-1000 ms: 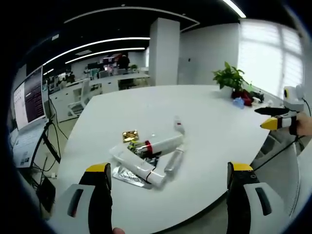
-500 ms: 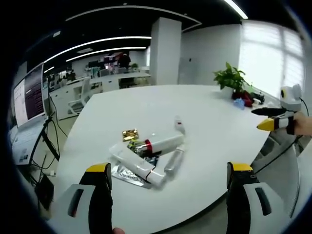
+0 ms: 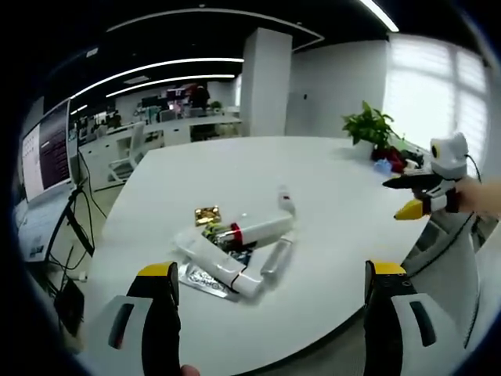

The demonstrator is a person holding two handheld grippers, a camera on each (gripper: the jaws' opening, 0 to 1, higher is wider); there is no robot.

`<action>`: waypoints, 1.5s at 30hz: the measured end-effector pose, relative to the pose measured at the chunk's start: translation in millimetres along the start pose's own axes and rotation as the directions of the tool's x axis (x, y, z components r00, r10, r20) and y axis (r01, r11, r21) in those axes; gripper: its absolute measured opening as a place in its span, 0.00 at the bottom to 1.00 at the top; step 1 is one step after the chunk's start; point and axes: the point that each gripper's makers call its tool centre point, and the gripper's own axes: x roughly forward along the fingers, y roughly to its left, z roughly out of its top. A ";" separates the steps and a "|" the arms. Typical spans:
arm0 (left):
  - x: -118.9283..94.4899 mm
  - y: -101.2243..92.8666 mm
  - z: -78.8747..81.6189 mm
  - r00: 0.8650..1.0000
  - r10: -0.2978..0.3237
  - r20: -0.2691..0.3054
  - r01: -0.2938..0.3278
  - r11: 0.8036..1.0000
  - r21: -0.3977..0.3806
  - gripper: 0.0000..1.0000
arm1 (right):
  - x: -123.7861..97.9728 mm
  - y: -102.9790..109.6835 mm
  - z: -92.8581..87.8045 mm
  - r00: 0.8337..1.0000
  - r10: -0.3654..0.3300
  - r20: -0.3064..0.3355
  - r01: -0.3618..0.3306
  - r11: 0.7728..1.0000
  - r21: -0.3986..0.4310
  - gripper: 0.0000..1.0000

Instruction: Arrange the skincare products in the storage area until every visible bottle or jar stands upright without overlapping.

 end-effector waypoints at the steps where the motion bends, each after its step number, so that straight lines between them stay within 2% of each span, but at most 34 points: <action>1: -0.1 0.0 -0.1 1.000 0.000 0.001 0.000 1.000 -0.002 0.97 | 3.0 0.8 2.3 1.000 0.010 -0.001 -0.010 1.000 -0.013 0.87; 5: -1.4 0.6 0.0 1.000 0.004 0.006 -0.004 1.000 -0.006 0.97 | 20.2 2.0 11.5 0.998 0.055 0.003 -0.055 0.998 -0.043 0.83; 10: -3.3 3.8 -0.2 1.000 0.013 0.009 -0.013 1.000 -0.016 0.97 | 40.7 4.8 15.0 0.994 0.105 -0.035 -0.108 0.992 -0.073 0.82; 17: -5.6 10.3 -3.1 1.000 0.031 0.008 -0.030 0.999 -0.023 0.97 | 62.0 12.6 21.2 0.981 0.175 -0.079 -0.186 0.966 -0.179 0.80; 25: -2.4 10.0 -1.9 1.000 0.028 0.012 -0.028 0.999 -0.031 0.97 | 85.7 20.6 25.3 0.960 0.249 -0.129 -0.273 0.935 -0.226 0.75; 31: -0.9 10.3 -4.2 1.000 0.024 0.006 -0.024 0.999 -0.033 0.97 | 110.3 27.8 26.2 0.932 0.321 -0.170 -0.355 0.903 -0.243 0.74; 39: -1.6 10.9 -11.3 1.000 0.022 -0.012 -0.022 0.999 -0.039 0.97 | 138.3 33.3 20.2 0.900 0.347 -0.264 -0.419 0.856 -0.301 0.70; 42: -1.8 14.6 -14.0 1.000 0.026 -0.017 -0.026 0.999 -0.044 0.97 | 148.3 38.9 31.4 0.896 0.382 -0.227 -0.433 0.865 -0.252 0.67; 45: 0.2 16.9 -18.0 0.999 0.027 -0.034 -0.029 0.998 -0.052 0.96 | 162.2 38.1 28.8 0.893 0.377 -0.248 -0.436 0.861 -0.261 0.65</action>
